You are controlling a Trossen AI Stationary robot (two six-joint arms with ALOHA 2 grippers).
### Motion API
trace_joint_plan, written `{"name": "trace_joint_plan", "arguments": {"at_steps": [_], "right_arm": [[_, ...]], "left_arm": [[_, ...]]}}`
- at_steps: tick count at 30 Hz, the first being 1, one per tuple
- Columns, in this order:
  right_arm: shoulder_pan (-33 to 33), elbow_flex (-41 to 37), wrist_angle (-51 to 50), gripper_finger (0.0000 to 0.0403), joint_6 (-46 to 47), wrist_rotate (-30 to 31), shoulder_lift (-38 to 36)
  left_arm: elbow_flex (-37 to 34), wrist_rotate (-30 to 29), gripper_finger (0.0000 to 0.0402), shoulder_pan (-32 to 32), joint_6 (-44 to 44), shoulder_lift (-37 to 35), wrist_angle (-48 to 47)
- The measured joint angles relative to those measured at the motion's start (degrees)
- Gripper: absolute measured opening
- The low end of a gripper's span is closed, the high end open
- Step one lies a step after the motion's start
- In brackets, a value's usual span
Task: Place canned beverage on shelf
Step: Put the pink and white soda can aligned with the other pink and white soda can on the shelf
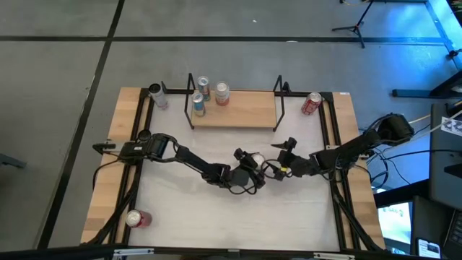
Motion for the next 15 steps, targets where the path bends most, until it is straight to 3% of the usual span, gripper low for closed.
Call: {"name": "trace_joint_plan", "arguments": {"at_steps": [8,15], "right_arm": [[0.0,0.0,-3.9,0.0367,0.4,2.9,-0.2],[0.0,0.0,-4.2,0.0367,1.8,2.7,-0.2]], "left_arm": [[0.0,-2.8,0.0315,-1.9,0.0,0.0,-1.9],[0.0,-4.2,0.0264,-3.1,1.3,0.0,-1.7]]}}
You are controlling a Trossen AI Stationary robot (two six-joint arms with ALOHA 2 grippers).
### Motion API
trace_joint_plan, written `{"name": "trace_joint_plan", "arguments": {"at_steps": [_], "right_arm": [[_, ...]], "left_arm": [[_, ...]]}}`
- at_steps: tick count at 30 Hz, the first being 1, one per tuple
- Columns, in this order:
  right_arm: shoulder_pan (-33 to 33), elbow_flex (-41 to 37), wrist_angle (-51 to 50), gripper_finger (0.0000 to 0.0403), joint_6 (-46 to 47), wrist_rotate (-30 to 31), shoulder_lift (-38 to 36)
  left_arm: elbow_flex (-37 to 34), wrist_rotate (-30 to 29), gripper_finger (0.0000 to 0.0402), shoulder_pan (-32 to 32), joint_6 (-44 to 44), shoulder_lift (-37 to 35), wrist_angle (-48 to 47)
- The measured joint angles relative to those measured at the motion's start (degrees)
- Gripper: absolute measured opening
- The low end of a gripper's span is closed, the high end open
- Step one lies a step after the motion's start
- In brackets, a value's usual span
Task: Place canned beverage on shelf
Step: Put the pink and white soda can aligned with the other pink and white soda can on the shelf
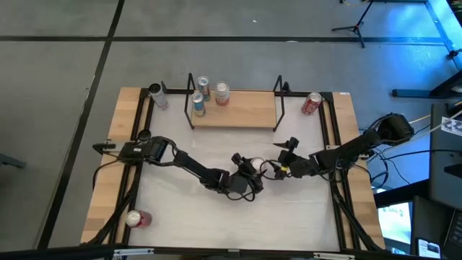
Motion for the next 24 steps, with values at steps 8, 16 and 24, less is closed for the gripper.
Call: {"name": "trace_joint_plan", "arguments": {"at_steps": [8,16,24], "right_arm": [[0.0,0.0,0.0,0.0367,4.9,-0.2,0.0],[0.0,0.0,0.1,0.0367,8.8,-0.1,0.0],[0.0,0.0,0.9,0.0367,8.9,0.1,0.0]], "left_arm": [[0.0,-1.3,0.0262,0.0,3.8,-4.5,-3.5],[0.1,-10.5,0.0262,0.0,6.8,-16.5,-18.3],[-1.9,-17.0,0.0262,2.8,0.1,-24.0,-33.9]]}}
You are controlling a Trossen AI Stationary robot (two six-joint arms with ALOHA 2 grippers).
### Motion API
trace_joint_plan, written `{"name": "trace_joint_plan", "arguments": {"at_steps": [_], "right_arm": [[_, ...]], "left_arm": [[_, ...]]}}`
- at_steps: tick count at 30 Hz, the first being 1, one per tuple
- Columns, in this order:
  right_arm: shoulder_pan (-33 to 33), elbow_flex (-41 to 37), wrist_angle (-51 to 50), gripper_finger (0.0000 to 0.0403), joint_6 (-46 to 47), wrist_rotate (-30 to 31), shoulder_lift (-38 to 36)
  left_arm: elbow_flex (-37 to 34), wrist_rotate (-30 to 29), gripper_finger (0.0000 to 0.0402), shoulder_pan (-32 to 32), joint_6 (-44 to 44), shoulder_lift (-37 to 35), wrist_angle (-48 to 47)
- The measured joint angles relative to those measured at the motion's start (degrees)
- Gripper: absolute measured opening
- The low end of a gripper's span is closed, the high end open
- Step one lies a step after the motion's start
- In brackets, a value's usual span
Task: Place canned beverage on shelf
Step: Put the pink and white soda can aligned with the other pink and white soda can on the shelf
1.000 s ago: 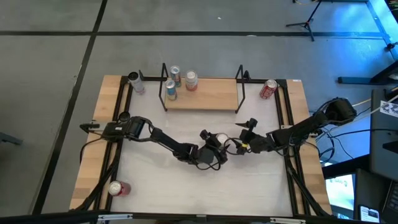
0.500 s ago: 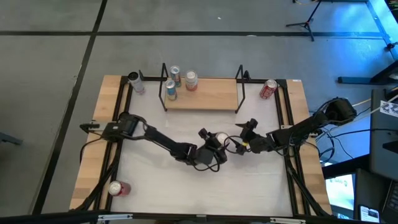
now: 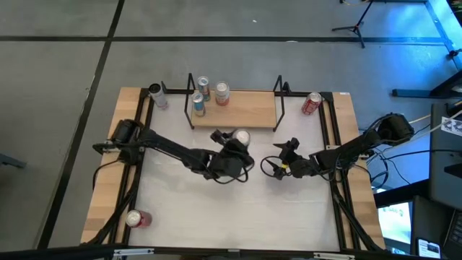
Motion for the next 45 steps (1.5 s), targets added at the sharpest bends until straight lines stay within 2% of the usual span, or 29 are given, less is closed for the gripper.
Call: {"name": "trace_joint_plan", "arguments": {"at_steps": [2,8,16,25,42,45], "right_arm": [[0.0,0.0,0.0,0.0367,0.0,0.0,0.0],[0.0,0.0,0.1,0.0367,0.0,0.1,0.0],[0.0,0.0,0.2,0.0367,0.0,1.1,0.0],[0.0,0.0,0.2,0.0367,0.0,1.1,0.0],[0.0,0.0,0.2,0.0367,0.0,2.6,0.0],[0.0,0.0,0.2,0.0367,0.0,2.6,0.0]], "left_arm": [[-3.1,-1.6,0.0262,0.8,-2.7,-1.7,-0.6],[-13.3,-1.4,0.0262,5.3,-12.7,-6.6,1.5],[-19.6,5.5,0.0266,12.6,-13.3,-6.8,12.3],[-20.2,7.3,0.0268,17.5,-11.5,-6.0,13.8],[-20.2,7.0,0.027,21.8,-11.0,-2.9,18.2],[-20.2,9.2,0.027,22.7,-10.7,-2.9,18.1]]}}
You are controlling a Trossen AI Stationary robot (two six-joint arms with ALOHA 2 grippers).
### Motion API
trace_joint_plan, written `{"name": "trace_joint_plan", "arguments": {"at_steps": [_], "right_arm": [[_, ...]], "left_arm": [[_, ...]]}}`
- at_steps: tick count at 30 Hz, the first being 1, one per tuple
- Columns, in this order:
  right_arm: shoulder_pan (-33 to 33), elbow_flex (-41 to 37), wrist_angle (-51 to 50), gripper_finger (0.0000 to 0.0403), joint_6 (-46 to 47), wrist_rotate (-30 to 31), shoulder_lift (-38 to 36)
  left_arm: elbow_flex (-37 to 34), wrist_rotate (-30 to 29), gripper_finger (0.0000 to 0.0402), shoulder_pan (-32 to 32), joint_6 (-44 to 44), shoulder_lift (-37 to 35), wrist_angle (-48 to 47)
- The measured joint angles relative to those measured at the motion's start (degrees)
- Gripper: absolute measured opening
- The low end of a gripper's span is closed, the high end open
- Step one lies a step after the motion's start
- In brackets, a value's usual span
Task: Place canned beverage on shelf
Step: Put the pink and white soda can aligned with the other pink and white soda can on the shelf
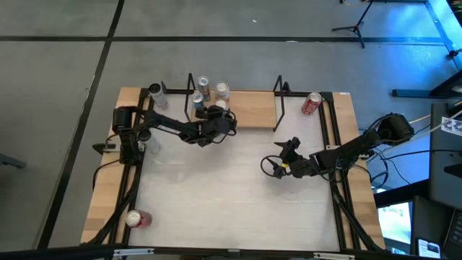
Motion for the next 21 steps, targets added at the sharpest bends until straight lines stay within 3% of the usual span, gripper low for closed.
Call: {"name": "trace_joint_plan", "arguments": {"at_steps": [12,21], "right_arm": [[0.0,0.0,0.0,0.0367,0.0,0.0,0.0],[0.0,0.0,0.0,0.0367,0.0,0.0,0.0]], "left_arm": [[0.0,6.5,0.027,3.2,0.3,0.0,-0.4],[0.0,6.9,0.0271,3.6,0.3,0.0,-0.7]]}}
